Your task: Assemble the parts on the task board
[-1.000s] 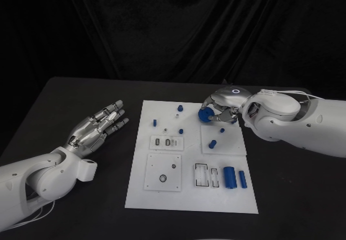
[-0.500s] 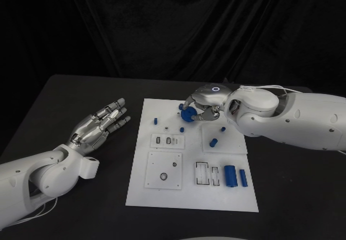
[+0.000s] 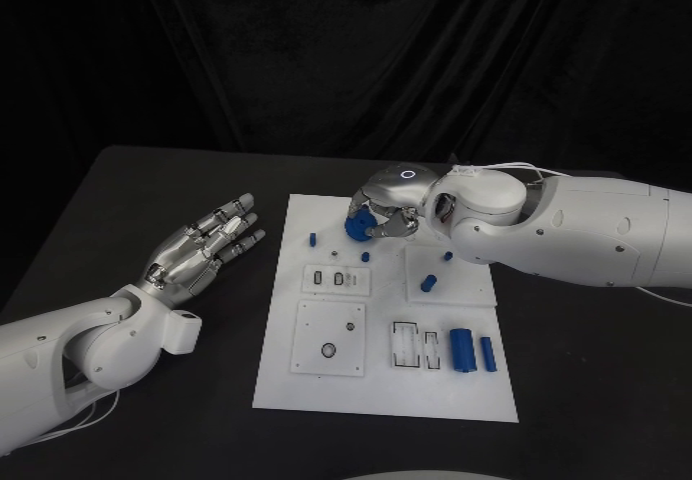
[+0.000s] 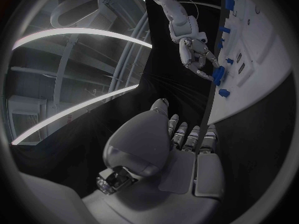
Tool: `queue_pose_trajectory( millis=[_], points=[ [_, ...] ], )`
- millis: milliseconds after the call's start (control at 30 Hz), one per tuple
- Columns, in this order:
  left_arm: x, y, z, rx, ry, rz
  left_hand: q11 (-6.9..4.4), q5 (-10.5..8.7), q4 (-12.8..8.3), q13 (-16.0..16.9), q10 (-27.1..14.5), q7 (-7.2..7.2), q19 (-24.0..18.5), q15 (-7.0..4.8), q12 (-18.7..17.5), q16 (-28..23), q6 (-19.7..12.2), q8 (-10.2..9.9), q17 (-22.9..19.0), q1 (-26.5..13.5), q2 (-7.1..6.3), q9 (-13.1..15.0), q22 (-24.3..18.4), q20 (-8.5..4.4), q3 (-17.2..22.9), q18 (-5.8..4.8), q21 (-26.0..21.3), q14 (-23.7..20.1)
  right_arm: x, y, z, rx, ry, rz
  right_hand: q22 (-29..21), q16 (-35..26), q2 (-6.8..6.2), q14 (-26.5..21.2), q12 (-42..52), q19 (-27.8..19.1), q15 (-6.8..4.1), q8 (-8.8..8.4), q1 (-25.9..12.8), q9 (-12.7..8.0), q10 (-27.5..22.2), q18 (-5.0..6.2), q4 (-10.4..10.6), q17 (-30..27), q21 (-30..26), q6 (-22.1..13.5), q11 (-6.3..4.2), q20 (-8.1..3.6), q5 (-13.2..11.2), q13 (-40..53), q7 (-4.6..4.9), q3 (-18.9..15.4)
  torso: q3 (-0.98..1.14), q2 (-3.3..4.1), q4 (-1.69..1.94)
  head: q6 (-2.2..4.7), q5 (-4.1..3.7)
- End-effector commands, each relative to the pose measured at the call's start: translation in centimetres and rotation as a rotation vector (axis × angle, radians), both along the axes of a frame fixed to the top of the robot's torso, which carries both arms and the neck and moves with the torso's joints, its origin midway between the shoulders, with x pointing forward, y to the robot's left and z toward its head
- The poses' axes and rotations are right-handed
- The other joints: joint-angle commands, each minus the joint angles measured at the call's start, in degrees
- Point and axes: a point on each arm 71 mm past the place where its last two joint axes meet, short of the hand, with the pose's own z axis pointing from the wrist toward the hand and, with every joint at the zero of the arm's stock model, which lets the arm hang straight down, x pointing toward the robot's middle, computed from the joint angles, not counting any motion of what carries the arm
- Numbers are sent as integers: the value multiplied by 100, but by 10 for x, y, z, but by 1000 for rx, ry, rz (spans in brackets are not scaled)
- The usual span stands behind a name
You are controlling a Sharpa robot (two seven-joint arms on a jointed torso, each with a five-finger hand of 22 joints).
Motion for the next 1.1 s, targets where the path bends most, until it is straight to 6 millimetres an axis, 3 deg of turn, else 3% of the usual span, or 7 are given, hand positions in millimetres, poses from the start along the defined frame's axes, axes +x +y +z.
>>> queue_pose_trajectory(
  millis=[33, 100, 333, 367, 567, 767, 1100],
  points=[
    [-1, 1, 9, -84, -99, 9, -7, 36, -10, 7, -15, 32, 14, 25, 18, 36, -16, 25, 6, 48, -29, 3, 6, 34, 32, 103, 27, -4, 1, 2, 0, -13, -1, 15, 691, -25, -9, 412, 15, -12, -26, 583, -37, 1542, 586, 77, 24, 778, -38, -52, -20, -4, -37, 1509, -10, 8, 4, 1, -4, -5, 9],
    [-1, 1, 9, -84, -98, 9, -7, 36, -10, 7, -15, 32, 14, 25, 18, 36, -16, 25, 6, 48, -29, 3, 6, 34, 32, 103, 27, -4, 2, 3, 0, -15, 0, 15, 682, -39, -16, 410, 15, -19, -22, 532, -42, 1521, 586, 80, 26, 768, -54, -117, -15, -1, -40, 1509, -6, 22, 5, 1, -1, -7, 6],
    [-1, 1, 9, -84, -98, 8, -6, 37, -13, 7, -15, 32, 16, 29, 18, 36, -15, 25, 6, 48, -29, 3, 7, 37, 36, 102, 28, -4, 4, 3, -1, -28, 8, 2, 467, -389, -136, 320, 15, -188, -20, -145, -61, 1139, 586, 158, 55, 482, -384, -549, -16, 7, -34, 1509, -12, 243, 5, -1, 1, -17, 7],
    [-1, 1, 9, -84, -98, 8, -6, 37, -13, 7, -15, 32, 16, 29, 18, 36, -15, 25, 6, 48, -29, 3, 7, 37, 36, 102, 28, -4, 4, 2, -1, -29, 9, 0, 457, -417, -169, 320, 15, -189, -25, -318, -62, 1020, 586, 162, 52, 469, -410, -674, -29, 0, -41, 1509, -26, 288, 5, -1, 3, -17, 6],
    [-1, 0, 9, -84, -98, 7, -5, 39, -17, 6, -16, 33, 16, 33, 17, 36, -19, 24, 6, 50, -28, 2, 7, 41, 39, 102, 28, -4, 5, 0, -1, -24, 3, -8, 357, -584, -214, 293, 15, -250, -86, -855, -34, 512, 586, 197, 4, 362, -594, -1438, -110, -56, -101, 1509, -144, 355, 6, -4, -9, -13, 7],
    [-1, 0, 8, -85, -98, 6, -5, 39, -17, 6, -16, 33, 16, 33, 17, 36, -19, 24, 6, 50, -28, 2, 7, 41, 39, 102, 28, -4, 5, -3, 0, -18, -3, -14, 305, -671, -212, 273, 15, -286, -103, -973, 1, 278, 586, 214, -34, 304, -686, -1794, -130, -67, -66, 1509, -169, 389, 9, -3, -11, -12, 17],
    [-1, 2, 8, -85, -98, 8, -5, 42, -22, 6, -17, 35, 19, 37, 17, 36, -21, 24, 6, 51, -28, 2, 8, 44, 44, 101, 30, -3, 3, -13, 3, 15, -30, -23, 308, -670, -206, 284, 15, -274, -102, -921, -4, 319, 586, 211, -51, 321, -703, -1493, -121, -73, -79, 1509, -148, 414, 11, -1, -11, 17, 20]
  ],
)
